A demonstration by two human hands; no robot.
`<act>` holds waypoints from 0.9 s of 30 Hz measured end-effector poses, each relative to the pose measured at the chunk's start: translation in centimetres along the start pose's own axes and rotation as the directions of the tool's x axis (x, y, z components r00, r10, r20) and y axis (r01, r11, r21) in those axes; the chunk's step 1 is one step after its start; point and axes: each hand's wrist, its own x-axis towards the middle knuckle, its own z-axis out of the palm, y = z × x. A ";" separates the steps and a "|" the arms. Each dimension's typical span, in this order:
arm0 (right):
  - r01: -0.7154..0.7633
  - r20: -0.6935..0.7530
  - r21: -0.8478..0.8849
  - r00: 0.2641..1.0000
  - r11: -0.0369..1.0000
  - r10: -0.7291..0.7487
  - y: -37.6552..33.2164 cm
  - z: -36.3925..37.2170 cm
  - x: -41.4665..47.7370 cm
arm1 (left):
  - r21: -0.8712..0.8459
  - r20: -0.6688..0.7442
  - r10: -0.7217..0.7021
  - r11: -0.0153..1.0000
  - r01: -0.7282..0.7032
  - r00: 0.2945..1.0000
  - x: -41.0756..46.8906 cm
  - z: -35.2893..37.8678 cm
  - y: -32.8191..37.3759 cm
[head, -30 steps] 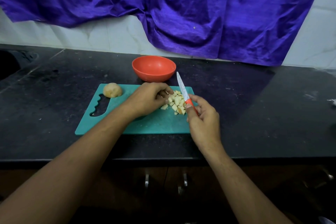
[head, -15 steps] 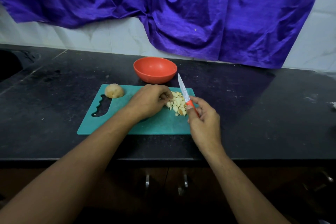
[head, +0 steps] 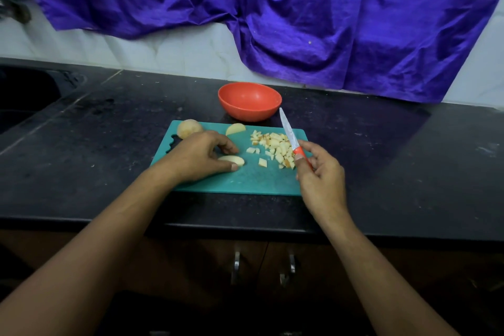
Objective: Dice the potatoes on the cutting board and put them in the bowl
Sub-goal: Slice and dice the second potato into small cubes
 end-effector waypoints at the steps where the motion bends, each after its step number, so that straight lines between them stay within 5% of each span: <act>1: 0.001 0.007 -0.010 1.000 1.000 -0.001 0.0 0.0 -0.1 | 0.016 -0.016 0.011 1.000 -0.010 1.000 -0.1 0.2 0.1; 5: 0.086 0.062 -0.190 0.995 0.978 -0.076 -0.5 0.2 -0.6 | 0.000 -0.108 0.011 1.000 -0.011 0.994 -0.6 1.0 0.3; 10: 0.389 0.307 -0.566 0.918 0.726 -0.253 -2.6 0.5 -2.5 | -0.035 -0.237 -0.013 0.999 0.005 0.972 -1.4 2.1 0.1; 15: 0.428 0.389 -0.676 0.899 0.600 -0.202 -3.5 0.1 -2.3 | -0.032 -0.253 0.001 0.999 -0.010 0.967 -1.6 1.9 0.0; 20: 0.274 0.316 -0.705 0.947 0.654 -0.056 -3.6 -0.5 -0.9 | -0.038 -0.221 -0.011 0.999 0.003 0.975 -1.8 1.7 -0.4; 27: 0.167 0.349 -0.519 0.937 0.838 0.030 -4.4 0.0 -0.5 | -0.016 -0.251 -0.012 1.000 0.009 0.968 -1.9 2.0 -0.4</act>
